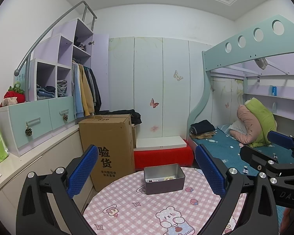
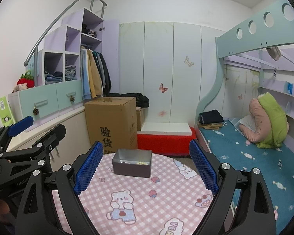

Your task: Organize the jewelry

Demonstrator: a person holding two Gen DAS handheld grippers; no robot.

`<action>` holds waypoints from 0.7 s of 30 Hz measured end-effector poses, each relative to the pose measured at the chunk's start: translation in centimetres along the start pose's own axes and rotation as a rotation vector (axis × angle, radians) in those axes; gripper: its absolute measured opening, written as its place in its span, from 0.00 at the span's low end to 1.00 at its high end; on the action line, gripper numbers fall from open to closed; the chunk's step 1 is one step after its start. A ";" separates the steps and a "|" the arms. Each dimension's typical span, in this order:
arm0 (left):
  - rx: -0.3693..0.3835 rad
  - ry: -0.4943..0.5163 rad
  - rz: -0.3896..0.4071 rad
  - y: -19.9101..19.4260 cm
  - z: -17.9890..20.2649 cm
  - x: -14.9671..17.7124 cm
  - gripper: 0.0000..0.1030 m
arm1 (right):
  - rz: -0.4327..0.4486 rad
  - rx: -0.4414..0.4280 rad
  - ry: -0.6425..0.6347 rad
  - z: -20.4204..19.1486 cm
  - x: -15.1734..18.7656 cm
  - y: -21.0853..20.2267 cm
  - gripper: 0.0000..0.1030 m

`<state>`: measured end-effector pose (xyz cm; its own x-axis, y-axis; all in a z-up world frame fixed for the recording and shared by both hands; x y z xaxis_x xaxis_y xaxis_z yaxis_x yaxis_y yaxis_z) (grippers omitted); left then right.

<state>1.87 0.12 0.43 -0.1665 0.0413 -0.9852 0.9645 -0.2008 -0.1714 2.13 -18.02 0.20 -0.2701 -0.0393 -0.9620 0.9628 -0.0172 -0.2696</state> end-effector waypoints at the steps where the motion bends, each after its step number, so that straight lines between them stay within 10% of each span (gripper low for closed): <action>1: 0.000 0.000 0.000 0.0 0.0 0.0 0.93 | -0.001 0.000 0.000 0.0 0.0 0.0 0.84; 21: -0.002 0.004 -0.004 0.4 -0.1 0.3 0.93 | -0.005 -0.002 0.001 0.1 -0.3 0.1 0.84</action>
<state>2.23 0.14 0.04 -0.1691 0.0464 -0.9845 0.9643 -0.1987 -0.1750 2.33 -18.09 0.41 -0.2750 -0.0383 -0.9607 0.9614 -0.0158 -0.2746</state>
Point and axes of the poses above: each gripper's, at about its wrist camera, not at the fingertips, and y roughly the way its jaws point, z to its right, x to its underside, the point moved 3 cm from there along y, roughly the way its jaws point, and after that the axes turned 11 degrees about x, right-handed, at the moved point
